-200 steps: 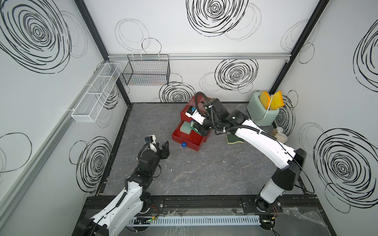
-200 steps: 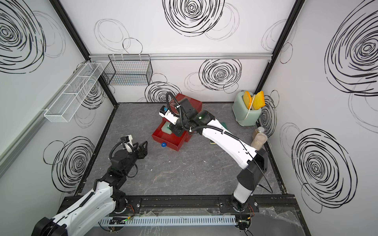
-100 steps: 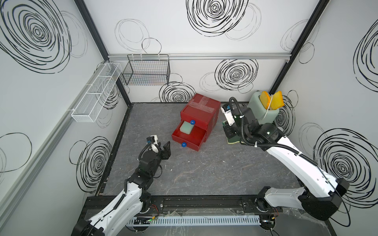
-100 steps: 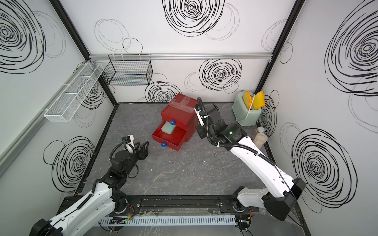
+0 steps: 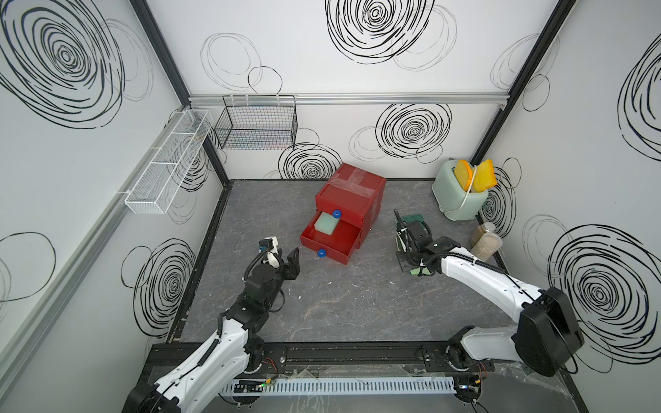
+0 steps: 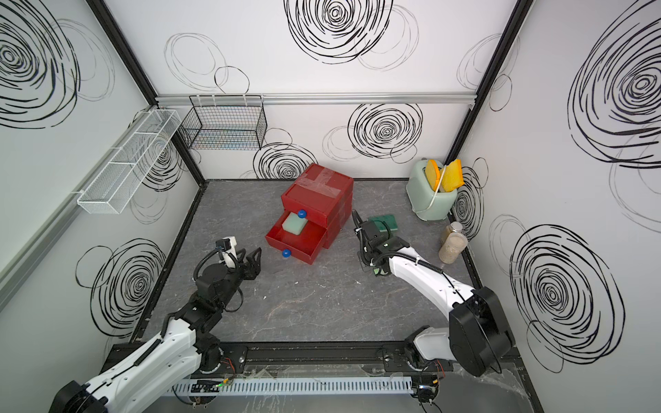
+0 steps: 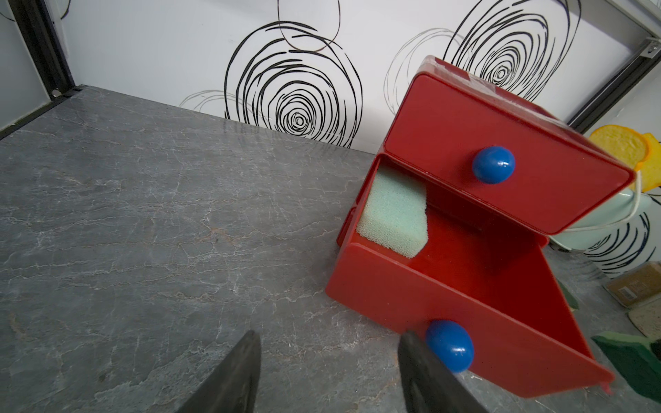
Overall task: Take the sponge out of the drawer
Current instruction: Place the sponge at the center of the board.
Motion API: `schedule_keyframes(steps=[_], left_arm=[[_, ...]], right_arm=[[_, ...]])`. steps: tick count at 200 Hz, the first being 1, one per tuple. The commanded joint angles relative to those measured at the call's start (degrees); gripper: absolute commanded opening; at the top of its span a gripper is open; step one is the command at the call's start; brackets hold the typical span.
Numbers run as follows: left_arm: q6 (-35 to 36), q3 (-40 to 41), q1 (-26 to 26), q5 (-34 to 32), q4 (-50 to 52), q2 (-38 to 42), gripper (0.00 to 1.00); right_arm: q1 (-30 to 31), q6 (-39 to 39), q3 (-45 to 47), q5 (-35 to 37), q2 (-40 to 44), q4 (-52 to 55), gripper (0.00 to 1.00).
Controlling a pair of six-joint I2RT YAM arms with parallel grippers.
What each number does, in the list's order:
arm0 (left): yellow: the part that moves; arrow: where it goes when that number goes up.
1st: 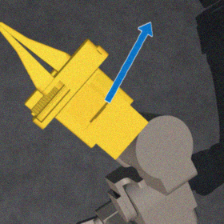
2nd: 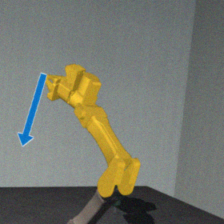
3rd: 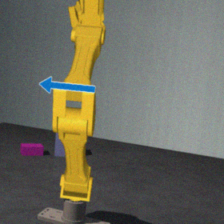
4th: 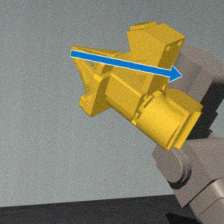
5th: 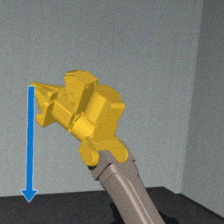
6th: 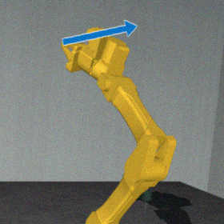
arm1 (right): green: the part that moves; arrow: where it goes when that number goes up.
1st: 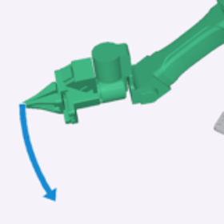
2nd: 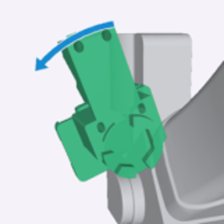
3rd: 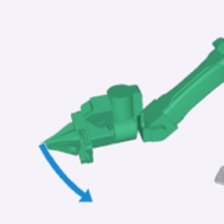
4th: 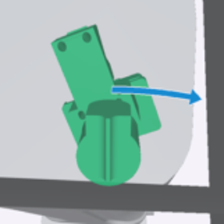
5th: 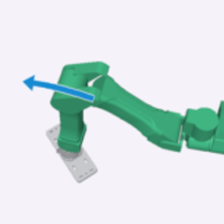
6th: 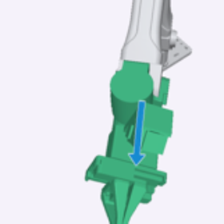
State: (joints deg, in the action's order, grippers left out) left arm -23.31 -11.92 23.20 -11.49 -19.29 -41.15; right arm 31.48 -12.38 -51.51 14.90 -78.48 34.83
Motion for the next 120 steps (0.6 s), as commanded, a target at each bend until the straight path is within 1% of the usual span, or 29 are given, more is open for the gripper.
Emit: schedule_keyframes(steps=[1, 48, 70, 120], left_arm=[[0.73, -1.92, 0.28, -0.81, -0.34, 0.28, 0.65], [1.04, -1.99, 0.18, -1.03, -0.43, -0.15, 0.65], [1.07, -2.14, 0.09, -0.90, -0.55, -0.43, 0.65], [1.17, -2.22, 0.00, -0.99, -0.52, -0.60, 0.65]], right_arm=[[-0.94, 0.09, 0.50, -2.01, -2.94, -5.88, 0.00], [-2.64, 2.43, -0.26, -4.99, -9.98, -9.50, 0.00], [-3.01, 3.45, -0.94, -4.51, -12.69, -10.42, 0.00], [-5.82, 4.82, -2.95, -6.23, -16.04, -12.20, 0.00]])
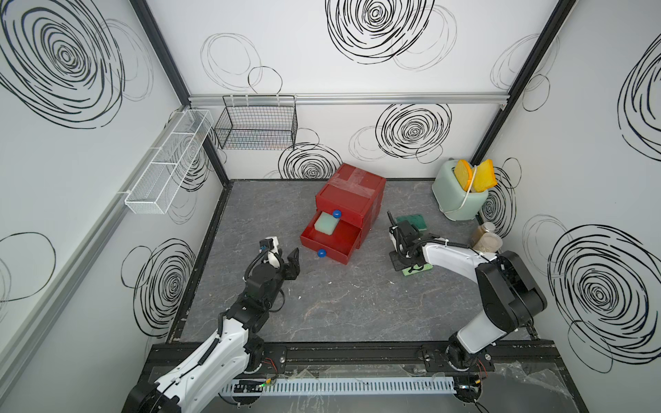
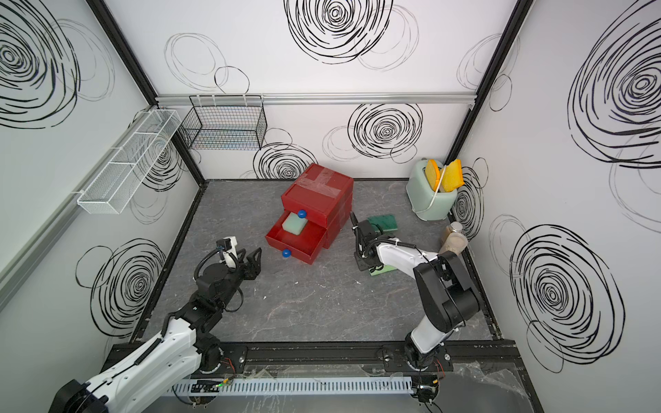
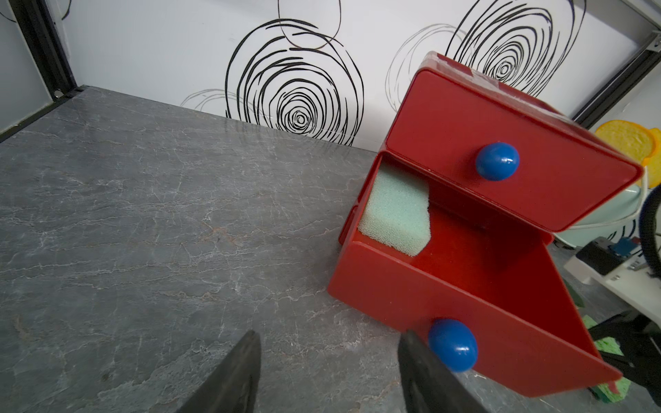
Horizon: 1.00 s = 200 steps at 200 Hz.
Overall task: Take the sponge out of the drawer
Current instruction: Place the sponge at the center of the board, then pick up the sponge from the drawer.
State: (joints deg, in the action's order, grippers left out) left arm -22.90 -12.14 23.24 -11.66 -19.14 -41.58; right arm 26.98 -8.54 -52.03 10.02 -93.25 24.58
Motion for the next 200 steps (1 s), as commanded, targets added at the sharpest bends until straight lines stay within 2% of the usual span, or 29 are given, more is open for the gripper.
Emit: schedule_keyframes(steps=[1, 68, 74, 87, 103, 110, 136, 164, 183, 200], left_arm=[[0.75, -2.01, -0.04, -0.82, -0.70, -0.17, 0.65], [0.98, -3.18, 0.91, -1.61, 1.09, 0.85, 0.64], [0.98, -3.40, 1.40, -2.15, 1.48, 1.13, 0.64], [1.32, -3.98, 2.47, -3.12, 1.98, 1.50, 0.64], [1.62, -4.47, 3.12, -3.72, 2.21, 0.95, 0.64], [1.38, -4.43, 3.11, -3.57, 2.17, 0.60, 0.64], [0.62, -3.48, 2.91, -3.52, 1.77, 1.01, 0.64], [-0.76, -1.02, 0.59, -2.31, -0.10, 2.04, 0.64], [-2.02, 0.88, -2.32, 0.96, -2.11, 1.11, 0.64], [-2.99, 1.83, -2.77, 2.22, -3.54, 1.06, 0.64]], right_arm=[[-1.36, 0.98, -2.49, -1.34, -1.34, -2.01, 0.00], [-3.12, 2.89, -6.65, 0.23, -5.05, -3.10, 0.00], [-3.45, 2.98, -6.84, 0.43, -4.88, -3.07, 0.06], [-3.98, 3.09, -7.24, -0.31, -4.22, -2.93, 0.26], [-3.93, 3.02, -7.72, -1.55, -2.48, -2.62, 0.40], [-3.78, 3.08, -8.02, -2.22, -1.41, -2.20, 0.43], [-1.60, 3.62, -10.35, -1.65, 4.34, 0.69, 0.45], [4.98, 8.67, -16.81, 0.31, 11.20, 4.44, 0.44], [9.74, 11.73, -24.09, 1.38, 11.79, 8.62, 0.44], [13.04, 15.56, -30.39, -2.02, 10.15, 11.39, 0.44]])
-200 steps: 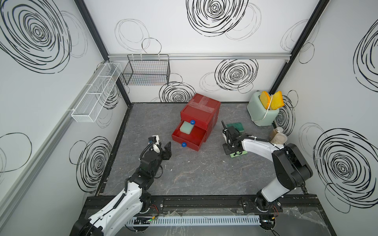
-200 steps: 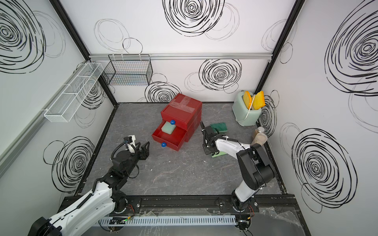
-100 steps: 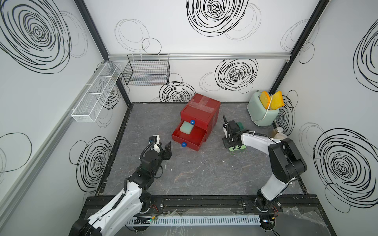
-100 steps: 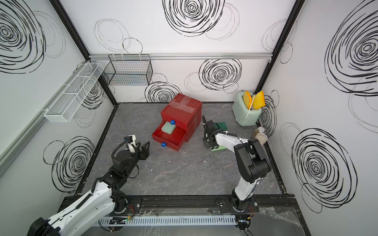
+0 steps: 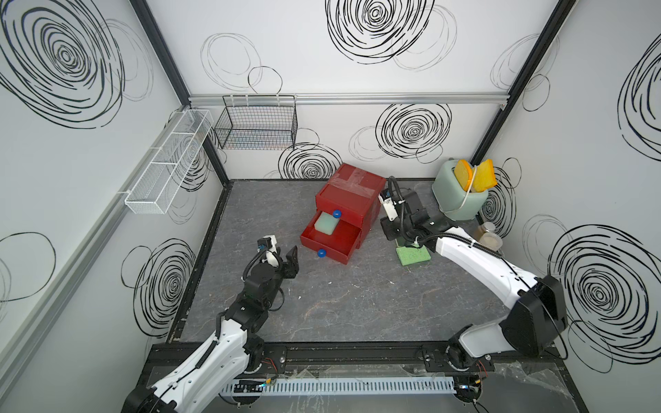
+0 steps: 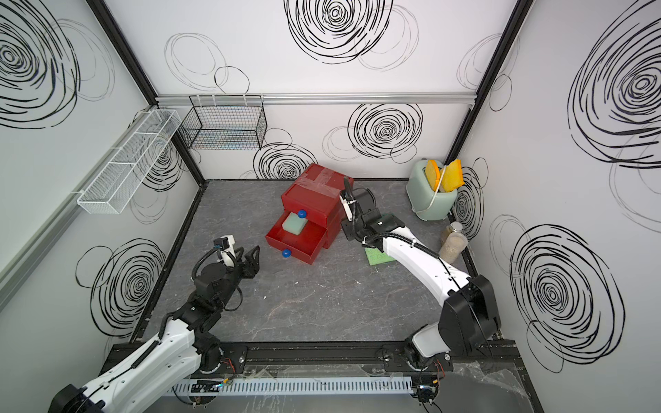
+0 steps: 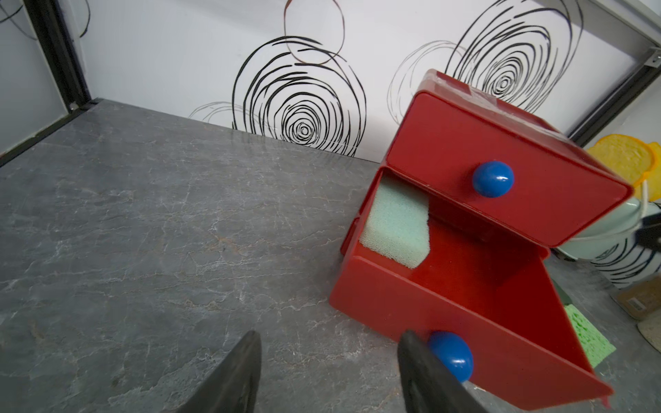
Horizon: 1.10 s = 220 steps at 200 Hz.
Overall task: Take the sponge out of the drawer
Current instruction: Pick up the sponge from the drawer.
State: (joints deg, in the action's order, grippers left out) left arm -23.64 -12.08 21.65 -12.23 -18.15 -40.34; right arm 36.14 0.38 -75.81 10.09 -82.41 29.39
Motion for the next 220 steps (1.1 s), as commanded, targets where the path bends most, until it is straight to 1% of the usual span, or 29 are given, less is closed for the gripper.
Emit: schedule_keyframes(steps=[1, 21, 31, 48, 68, 87, 100, 116, 136, 187, 220], left_arm=[[-2.22, 1.82, -1.17, 2.81, -4.57, -0.18, 0.64], [-1.62, 2.47, -1.30, 5.06, -6.59, 0.07, 0.65], [-1.45, 2.76, -1.33, 6.20, -7.39, 0.29, 0.66], [-1.50, 3.19, -1.34, 6.91, -7.75, 0.82, 0.66], [-1.59, 3.24, -1.32, 7.09, -6.81, 1.46, 0.66], [-1.76, 3.69, -1.35, 6.78, -6.12, 2.80, 0.66], [-1.85, 4.14, -1.34, 6.55, -6.03, 3.48, 0.66], [-1.94, 4.32, -1.43, 6.43, -6.04, 3.60, 0.66], [-1.94, 4.32, -1.42, 6.51, -5.89, 3.66, 0.66], [-1.85, 4.20, -1.43, 6.43, -6.02, 3.18, 0.66], [-1.85, 4.17, -1.52, 6.11, -6.02, 3.19, 0.66]], right_arm=[[4.08, 6.86, -6.93, -2.40, -0.80, 6.70, 0.44], [8.32, 13.91, -13.15, -9.24, -5.68, 9.16, 0.44], [10.69, 17.00, -16.07, -10.77, -9.14, 10.63, 0.44], [13.25, 19.96, -22.12, -11.70, -15.82, 13.00, 0.43], [14.16, 22.14, -29.26, -11.87, -23.19, 14.54, 0.42], [15.05, 24.22, -37.97, -11.68, -29.95, 18.98, 0.40], [15.69, 25.14, -42.47, -11.06, -33.53, 21.21, 0.40], [16.18, 25.97, -45.90, -10.15, -36.54, 22.81, 0.40], [16.31, 26.50, -47.64, -10.10, -38.64, 23.44, 0.40], [16.21, 27.44, -47.78, -8.50, -41.76, 23.16, 0.40], [16.38, 27.72, -48.06, -6.31, -43.68, 23.59, 0.43]])
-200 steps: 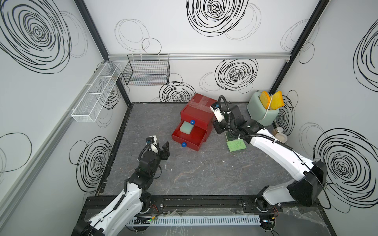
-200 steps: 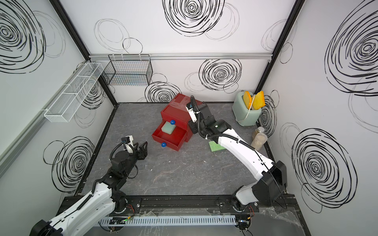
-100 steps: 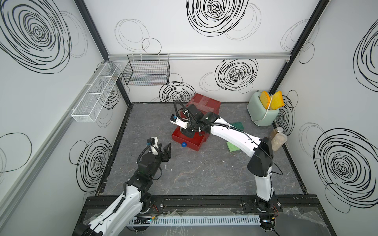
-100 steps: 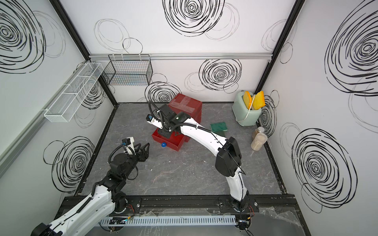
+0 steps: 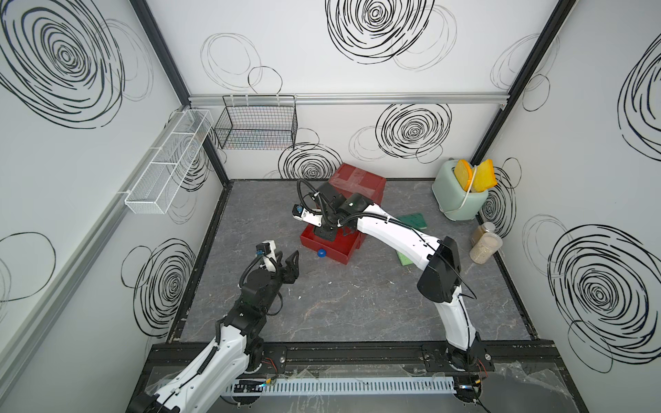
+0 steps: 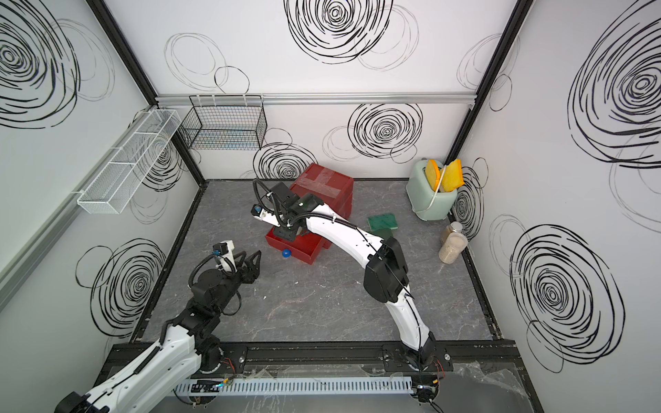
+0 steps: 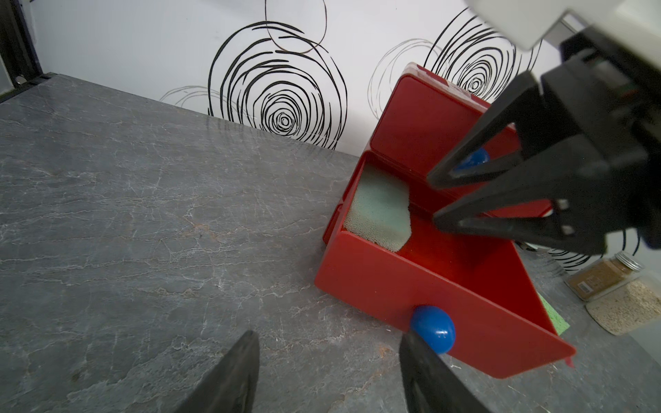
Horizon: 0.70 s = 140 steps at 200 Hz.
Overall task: Take the sponge out of the drawer
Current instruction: Pick up the sponge from the drawer.
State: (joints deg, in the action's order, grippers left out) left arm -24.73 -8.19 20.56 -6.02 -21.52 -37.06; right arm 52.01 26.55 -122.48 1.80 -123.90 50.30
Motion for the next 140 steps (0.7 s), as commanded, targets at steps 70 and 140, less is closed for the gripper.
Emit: schedule_keyframes(steps=[70, 140], left_arm=[[-0.72, 0.12, -0.62, 0.13, -3.35, -1.00, 0.66], [-0.67, 0.00, -1.24, 0.67, -4.41, -2.49, 0.66]], right_arm=[[-0.31, 0.52, -1.85, 11.21, -5.45, -0.62, 0.49], [-1.53, 0.37, -2.06, 11.68, -8.22, -1.94, 0.54]])
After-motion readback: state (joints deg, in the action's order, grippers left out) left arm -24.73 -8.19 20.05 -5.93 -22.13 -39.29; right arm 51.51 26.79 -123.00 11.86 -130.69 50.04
